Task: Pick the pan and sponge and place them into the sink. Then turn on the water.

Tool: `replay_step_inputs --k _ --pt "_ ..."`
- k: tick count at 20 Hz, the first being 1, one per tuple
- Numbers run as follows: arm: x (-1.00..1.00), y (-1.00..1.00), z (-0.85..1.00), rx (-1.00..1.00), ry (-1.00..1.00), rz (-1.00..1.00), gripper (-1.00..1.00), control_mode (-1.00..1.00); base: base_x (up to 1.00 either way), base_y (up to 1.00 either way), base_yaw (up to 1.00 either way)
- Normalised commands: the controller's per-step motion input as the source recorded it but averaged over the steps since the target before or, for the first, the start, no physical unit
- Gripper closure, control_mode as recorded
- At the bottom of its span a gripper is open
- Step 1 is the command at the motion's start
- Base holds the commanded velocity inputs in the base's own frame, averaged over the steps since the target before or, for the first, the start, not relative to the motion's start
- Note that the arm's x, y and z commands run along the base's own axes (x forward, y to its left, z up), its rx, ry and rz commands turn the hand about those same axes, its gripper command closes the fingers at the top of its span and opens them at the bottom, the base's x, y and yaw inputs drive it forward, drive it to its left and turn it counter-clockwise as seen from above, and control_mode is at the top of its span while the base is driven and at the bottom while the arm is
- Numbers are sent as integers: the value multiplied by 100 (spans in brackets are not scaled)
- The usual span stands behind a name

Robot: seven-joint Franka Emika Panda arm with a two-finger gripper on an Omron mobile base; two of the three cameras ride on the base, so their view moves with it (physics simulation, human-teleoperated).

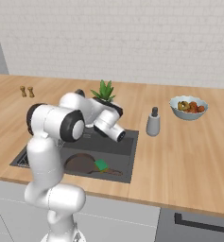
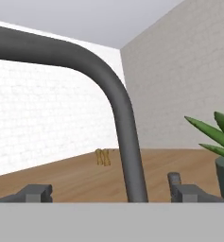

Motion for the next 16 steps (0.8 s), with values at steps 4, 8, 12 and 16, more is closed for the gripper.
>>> replay_step_inputs --k 4,8,12,16 --pt "46 0 -15 0 0 0 -100 -100 0 0 0" --pt "49 0 -20 1 0 0 -100 -100 0 0 0" --pt "40 0 -22 0 0 0 -100 -100 0 0 0" --pt "33 1 -18 0 0 0 -100 -100 0 0 0"
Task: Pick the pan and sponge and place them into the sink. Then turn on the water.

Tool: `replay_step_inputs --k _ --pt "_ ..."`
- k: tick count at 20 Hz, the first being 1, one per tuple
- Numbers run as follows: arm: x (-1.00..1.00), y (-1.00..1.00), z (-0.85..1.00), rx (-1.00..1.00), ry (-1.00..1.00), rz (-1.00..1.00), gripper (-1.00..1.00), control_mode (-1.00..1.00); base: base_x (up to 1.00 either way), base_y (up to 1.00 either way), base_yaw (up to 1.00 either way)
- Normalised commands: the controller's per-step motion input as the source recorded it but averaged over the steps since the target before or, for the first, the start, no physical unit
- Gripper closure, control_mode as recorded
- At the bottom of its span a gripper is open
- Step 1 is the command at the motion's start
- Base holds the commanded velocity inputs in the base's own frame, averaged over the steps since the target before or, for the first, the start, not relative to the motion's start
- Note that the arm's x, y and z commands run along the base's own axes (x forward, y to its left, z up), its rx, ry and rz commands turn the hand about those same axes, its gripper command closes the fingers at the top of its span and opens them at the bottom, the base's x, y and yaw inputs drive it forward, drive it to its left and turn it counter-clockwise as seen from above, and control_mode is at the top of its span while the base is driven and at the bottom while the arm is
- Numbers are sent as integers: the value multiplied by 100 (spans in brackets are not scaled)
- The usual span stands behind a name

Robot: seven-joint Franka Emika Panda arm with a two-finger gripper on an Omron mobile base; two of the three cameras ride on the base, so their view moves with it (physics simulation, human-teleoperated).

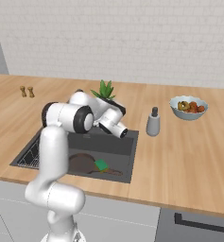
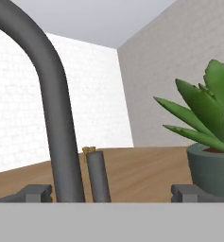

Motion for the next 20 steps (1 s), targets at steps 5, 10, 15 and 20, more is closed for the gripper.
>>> replay_step_inputs --k 5,10,15,20 --pt "37 3 -11 0 0 0 -100 -100 0 0 0" --pt "31 16 -4 0 0 0 -100 -100 0 0 0" --pt "26 10 -5 0 0 0 100 -100 0 0 0" --pt "4 0 0 0 1 -1 100 -100 0 0 0"
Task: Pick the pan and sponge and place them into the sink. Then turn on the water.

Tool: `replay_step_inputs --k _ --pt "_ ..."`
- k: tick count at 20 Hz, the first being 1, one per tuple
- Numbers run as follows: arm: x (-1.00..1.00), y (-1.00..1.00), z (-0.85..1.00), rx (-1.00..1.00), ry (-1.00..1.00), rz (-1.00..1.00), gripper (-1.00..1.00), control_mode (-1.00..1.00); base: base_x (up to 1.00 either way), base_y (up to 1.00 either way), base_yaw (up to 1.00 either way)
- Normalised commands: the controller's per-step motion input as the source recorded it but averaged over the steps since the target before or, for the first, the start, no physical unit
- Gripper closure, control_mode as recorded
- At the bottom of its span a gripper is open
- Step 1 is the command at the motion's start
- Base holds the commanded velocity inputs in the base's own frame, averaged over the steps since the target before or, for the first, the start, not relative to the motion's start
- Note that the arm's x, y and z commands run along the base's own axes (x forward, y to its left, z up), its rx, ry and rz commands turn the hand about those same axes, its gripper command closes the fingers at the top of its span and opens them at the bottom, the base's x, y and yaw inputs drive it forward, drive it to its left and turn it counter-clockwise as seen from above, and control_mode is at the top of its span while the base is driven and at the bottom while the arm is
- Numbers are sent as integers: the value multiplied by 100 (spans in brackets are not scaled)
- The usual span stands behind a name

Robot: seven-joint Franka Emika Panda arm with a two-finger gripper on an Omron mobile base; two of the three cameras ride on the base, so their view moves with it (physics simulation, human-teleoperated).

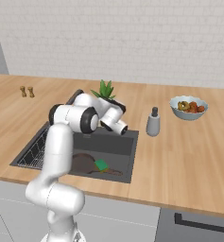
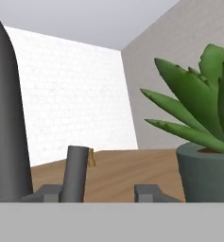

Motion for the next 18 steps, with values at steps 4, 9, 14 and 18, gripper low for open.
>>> replay_step_inputs --k 4,9,14,18 --pt "0 -18 0 0 7 -20 100 -100 0 0 0" --pt "0 -41 0 0 18 -32 100 -100 0 0 0" --pt "0 -89 0 8 23 -23 100 -100 0 0 0" --pt "1 -100 0 17 17 -5 100 -100 0 0 0"
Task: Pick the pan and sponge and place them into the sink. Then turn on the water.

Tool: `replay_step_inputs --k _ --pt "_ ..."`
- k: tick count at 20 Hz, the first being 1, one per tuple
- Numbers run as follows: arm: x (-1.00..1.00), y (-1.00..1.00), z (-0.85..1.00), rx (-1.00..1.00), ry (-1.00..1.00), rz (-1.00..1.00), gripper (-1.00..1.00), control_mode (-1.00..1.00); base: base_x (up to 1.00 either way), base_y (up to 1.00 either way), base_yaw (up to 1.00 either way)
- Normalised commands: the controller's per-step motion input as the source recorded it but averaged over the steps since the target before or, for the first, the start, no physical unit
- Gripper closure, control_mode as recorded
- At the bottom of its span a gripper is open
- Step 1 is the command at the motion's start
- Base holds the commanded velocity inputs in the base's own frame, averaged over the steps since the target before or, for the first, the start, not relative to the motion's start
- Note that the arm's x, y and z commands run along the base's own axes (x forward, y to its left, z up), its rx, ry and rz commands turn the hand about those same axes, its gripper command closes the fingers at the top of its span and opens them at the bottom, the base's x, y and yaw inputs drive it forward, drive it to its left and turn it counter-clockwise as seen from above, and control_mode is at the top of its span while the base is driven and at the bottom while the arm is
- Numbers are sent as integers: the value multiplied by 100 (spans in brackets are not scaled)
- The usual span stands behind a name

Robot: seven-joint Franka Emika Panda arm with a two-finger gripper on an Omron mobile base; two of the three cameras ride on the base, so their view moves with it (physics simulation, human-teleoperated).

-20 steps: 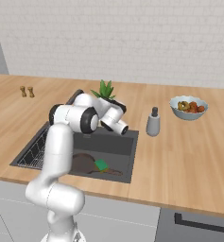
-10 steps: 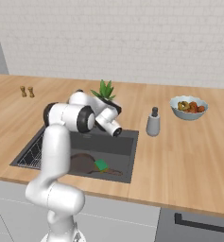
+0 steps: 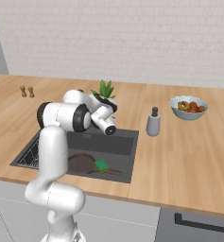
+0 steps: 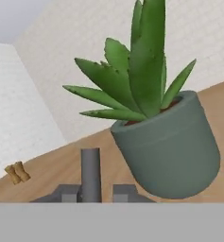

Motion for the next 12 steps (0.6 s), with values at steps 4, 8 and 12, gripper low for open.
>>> replay_step_inputs --k 4,8,12 --pt "1 -94 -19 21 3 0 100 -100 0 0 0" --pt "1 -78 -35 14 3 0 100 -100 0 0 0" --pt "-7 -57 -3 11 11 0 100 -100 0 0 0"
